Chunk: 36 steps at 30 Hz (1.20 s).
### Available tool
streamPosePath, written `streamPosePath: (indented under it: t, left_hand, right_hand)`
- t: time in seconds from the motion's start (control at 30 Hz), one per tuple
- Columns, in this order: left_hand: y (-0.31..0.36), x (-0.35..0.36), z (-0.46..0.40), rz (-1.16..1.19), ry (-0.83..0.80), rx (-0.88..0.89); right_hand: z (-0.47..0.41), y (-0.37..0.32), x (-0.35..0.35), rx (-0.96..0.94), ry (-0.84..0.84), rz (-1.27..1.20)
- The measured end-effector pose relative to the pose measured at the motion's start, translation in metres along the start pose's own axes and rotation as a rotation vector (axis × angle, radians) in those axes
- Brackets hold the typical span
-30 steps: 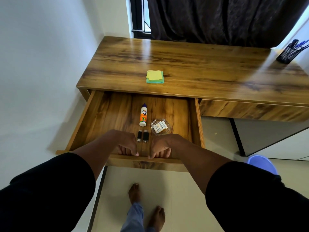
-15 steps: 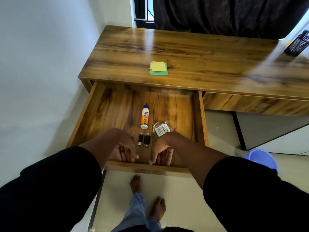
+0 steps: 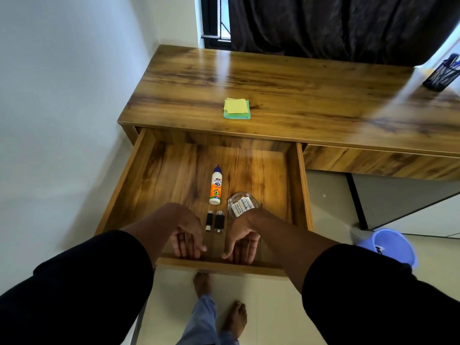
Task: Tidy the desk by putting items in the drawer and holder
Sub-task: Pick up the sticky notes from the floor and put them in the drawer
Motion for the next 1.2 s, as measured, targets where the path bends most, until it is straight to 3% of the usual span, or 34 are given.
streamPosePath:
  t: [0.1,0.17,0.33,0.47,0.57,0.7,0.87,1.2]
  left_hand:
    - [0.004,-0.008,0.000,-0.004,0.014,0.028]
    - [0.010,-0.026,0.000,-0.002,0.107,0.078]
    - [0.042,-0.105,0.015,0.055,0.518,0.317]
    - [0.075,-0.173,0.046,0.051,0.804,0.459]
    - [0.092,-0.224,0.064,0.152,0.993,0.551]
    - [0.115,-0.267,0.073,0.279,1.114,0.672]
    - [0.146,-0.307,0.085,0.301,1.214,0.697]
    - [0.184,-0.377,0.052,0.219,1.190,0.675]
  right_hand:
    - [-0.001,-0.002,-0.016,-0.054,0.085,-0.117]
    - [0.005,-0.006,-0.042,-0.127,0.215,-0.215]
    - [0.053,-0.010,-0.124,-0.334,0.503,-0.530]
    - [0.122,-0.007,-0.192,-0.486,0.840,-0.651]
    - [0.163,-0.002,-0.241,-0.500,1.057,-0.708]
    - [0.201,-0.003,-0.297,-0.420,1.343,-0.691]
    - [0.207,-0.013,-0.361,-0.340,1.401,-0.695]
    - [0.175,-0.014,-0.427,-0.171,1.404,-0.740]
Point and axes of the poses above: each hand's wrist, its own z-axis away from the middle knuckle, its own x-axis out of the palm, y = z × x, the point moved 10 cm from there along -z, towards the middle knuckle, and after that the axes turned 15 degrees about x, right-handed, at the moved point
